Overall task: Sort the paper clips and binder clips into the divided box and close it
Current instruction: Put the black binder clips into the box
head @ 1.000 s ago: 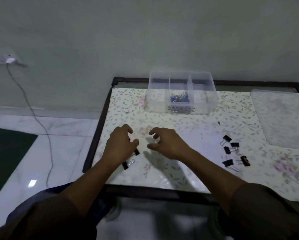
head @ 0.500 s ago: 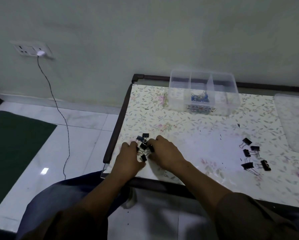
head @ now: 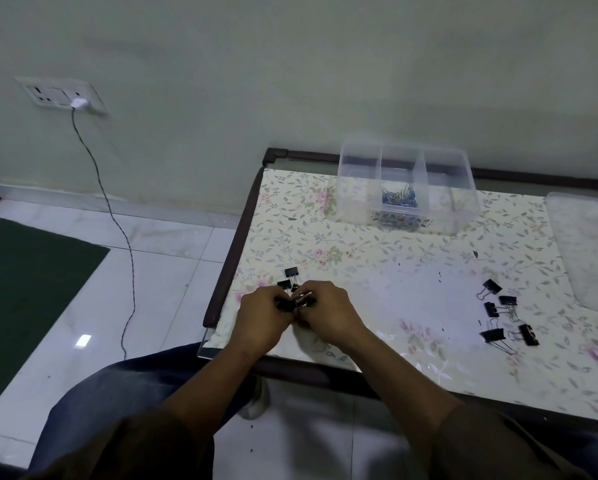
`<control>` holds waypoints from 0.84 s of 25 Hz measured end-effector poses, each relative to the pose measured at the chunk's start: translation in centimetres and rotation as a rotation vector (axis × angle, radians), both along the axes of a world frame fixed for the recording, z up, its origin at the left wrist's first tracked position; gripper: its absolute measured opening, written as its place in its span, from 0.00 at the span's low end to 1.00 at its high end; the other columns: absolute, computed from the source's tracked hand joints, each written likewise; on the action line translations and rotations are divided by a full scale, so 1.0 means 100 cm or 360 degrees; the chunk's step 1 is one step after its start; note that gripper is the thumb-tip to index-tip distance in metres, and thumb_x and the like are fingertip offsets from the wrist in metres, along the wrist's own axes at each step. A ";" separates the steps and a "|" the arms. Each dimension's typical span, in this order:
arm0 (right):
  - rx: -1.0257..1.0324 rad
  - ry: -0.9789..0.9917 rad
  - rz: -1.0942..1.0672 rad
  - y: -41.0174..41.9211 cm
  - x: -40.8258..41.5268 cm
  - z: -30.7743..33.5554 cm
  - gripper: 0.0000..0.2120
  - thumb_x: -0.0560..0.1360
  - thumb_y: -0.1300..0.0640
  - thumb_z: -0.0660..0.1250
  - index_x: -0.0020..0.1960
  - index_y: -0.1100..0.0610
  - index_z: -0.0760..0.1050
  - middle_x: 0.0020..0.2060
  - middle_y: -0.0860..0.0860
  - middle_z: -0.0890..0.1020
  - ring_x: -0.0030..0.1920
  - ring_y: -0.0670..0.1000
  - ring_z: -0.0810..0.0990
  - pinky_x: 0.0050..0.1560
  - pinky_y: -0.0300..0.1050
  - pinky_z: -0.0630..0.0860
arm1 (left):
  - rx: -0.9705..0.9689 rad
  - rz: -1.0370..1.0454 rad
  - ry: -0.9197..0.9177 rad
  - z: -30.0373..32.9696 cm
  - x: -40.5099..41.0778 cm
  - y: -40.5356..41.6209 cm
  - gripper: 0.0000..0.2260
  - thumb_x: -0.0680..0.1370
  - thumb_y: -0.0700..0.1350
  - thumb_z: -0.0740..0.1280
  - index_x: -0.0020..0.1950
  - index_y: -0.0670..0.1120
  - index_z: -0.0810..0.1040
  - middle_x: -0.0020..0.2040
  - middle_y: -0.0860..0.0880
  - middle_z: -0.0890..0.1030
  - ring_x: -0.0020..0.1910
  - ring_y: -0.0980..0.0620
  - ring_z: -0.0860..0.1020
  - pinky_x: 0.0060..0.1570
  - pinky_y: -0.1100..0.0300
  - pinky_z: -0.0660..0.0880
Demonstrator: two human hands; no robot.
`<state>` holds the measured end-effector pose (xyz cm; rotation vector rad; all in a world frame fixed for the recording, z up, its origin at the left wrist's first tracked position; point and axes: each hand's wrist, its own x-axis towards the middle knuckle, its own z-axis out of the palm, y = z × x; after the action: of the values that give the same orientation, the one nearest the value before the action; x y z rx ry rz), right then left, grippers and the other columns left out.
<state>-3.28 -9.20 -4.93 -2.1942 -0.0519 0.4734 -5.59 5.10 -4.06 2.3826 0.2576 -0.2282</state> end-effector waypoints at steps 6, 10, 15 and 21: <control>0.0145 -0.0008 -0.0046 -0.020 -0.002 0.011 0.08 0.74 0.63 0.73 0.52 0.54 0.83 0.47 0.51 0.86 0.45 0.48 0.85 0.46 0.43 0.82 | -0.0216 0.0023 -0.0017 0.010 0.002 -0.007 0.08 0.70 0.38 0.75 0.48 0.47 0.85 0.44 0.51 0.85 0.44 0.53 0.84 0.43 0.62 0.78; 0.0162 -0.0210 -0.0057 -0.038 0.016 0.040 0.08 0.75 0.63 0.72 0.51 0.53 0.84 0.42 0.49 0.87 0.40 0.46 0.86 0.48 0.46 0.84 | -0.0427 0.0029 -0.0077 0.033 0.022 -0.021 0.07 0.69 0.39 0.75 0.45 0.49 0.85 0.40 0.51 0.85 0.40 0.51 0.85 0.42 0.52 0.83; -0.0036 -0.0564 -0.0035 -0.073 0.090 0.091 0.08 0.75 0.63 0.72 0.52 0.54 0.84 0.45 0.50 0.87 0.43 0.48 0.85 0.50 0.48 0.82 | -0.0656 -0.0042 -0.0255 0.070 0.112 -0.054 0.09 0.67 0.39 0.79 0.44 0.46 0.84 0.39 0.49 0.85 0.37 0.53 0.84 0.43 0.54 0.84; -0.0128 -0.0579 -0.0165 -0.110 0.191 0.089 0.09 0.75 0.64 0.71 0.54 0.59 0.84 0.45 0.58 0.87 0.43 0.56 0.87 0.50 0.57 0.84 | -0.0808 -0.0059 -0.0165 0.069 0.219 -0.101 0.10 0.67 0.33 0.78 0.46 0.34 0.82 0.36 0.44 0.81 0.37 0.45 0.83 0.47 0.47 0.84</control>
<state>15.87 -20.15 4.01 -2.3241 -0.1159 0.0145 16.32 -4.97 2.87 1.8896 0.0908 -0.1630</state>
